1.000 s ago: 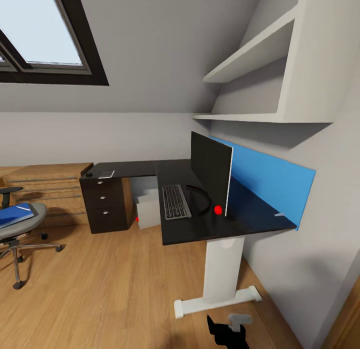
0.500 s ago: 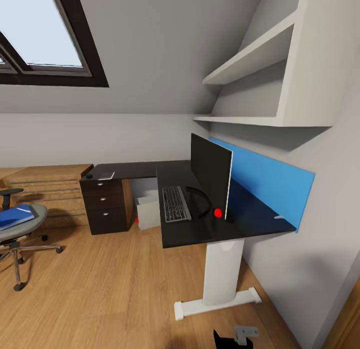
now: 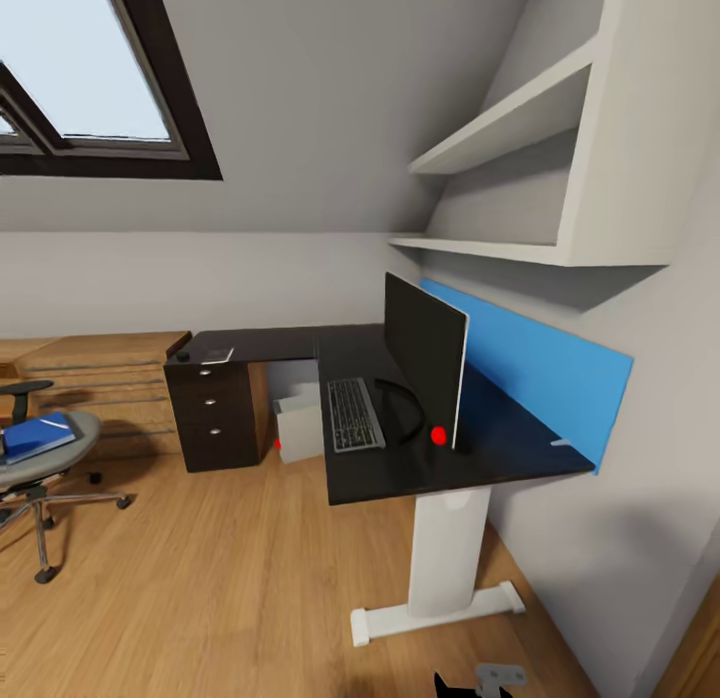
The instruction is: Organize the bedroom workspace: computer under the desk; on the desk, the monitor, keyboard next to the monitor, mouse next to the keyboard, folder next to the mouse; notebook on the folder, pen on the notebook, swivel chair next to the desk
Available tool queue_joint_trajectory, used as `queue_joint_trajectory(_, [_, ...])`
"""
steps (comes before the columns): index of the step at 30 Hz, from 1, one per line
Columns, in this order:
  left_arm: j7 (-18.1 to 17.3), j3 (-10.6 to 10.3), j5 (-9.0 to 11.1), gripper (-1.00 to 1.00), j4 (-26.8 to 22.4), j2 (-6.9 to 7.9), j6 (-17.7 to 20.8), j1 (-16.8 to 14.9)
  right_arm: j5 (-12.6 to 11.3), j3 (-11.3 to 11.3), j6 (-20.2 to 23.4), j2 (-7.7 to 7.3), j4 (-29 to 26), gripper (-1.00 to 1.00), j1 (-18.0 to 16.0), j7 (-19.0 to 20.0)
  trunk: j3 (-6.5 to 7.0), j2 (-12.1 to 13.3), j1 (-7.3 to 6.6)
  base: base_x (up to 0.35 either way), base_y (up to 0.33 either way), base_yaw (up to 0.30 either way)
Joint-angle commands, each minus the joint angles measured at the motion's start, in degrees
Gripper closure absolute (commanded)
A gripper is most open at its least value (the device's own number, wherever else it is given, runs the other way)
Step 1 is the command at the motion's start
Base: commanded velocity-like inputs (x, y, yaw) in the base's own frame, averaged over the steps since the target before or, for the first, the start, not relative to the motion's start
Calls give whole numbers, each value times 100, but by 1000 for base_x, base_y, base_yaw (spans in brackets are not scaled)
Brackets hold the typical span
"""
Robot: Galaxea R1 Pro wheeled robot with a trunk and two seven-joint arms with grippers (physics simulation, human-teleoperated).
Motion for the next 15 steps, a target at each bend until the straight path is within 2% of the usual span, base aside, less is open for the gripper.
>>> queue_joint_trajectory(1, [32, -8, 19, -100, 22, 1, -10, -2, -60, 41, -25, -5, 0, -100, -4, 3, 12, 38, -23, 0, 0, 177])
queue_joint_trajectory(2, [33, -18, -276, -100, 339, -2, -792, -2, -54, 43, -42, 6, 8, -100, -4, -1, 30, 78, -45, 0, 0, 261])
queue_joint_trajectory(5, [32, -19, -418, -100, 532, 2, -801, -2, -50, 47, -102, 19, 15, -100, -4, -2, 84, 198, -111, 0, 0, 269])
queue_joint_trajectory(15, [23, -29, -527, -100, 647, 4, -814, -2, -48, 55, -180, 40, 131, -100, -4, -29, 264, 599, -330, 0, 0, 277])
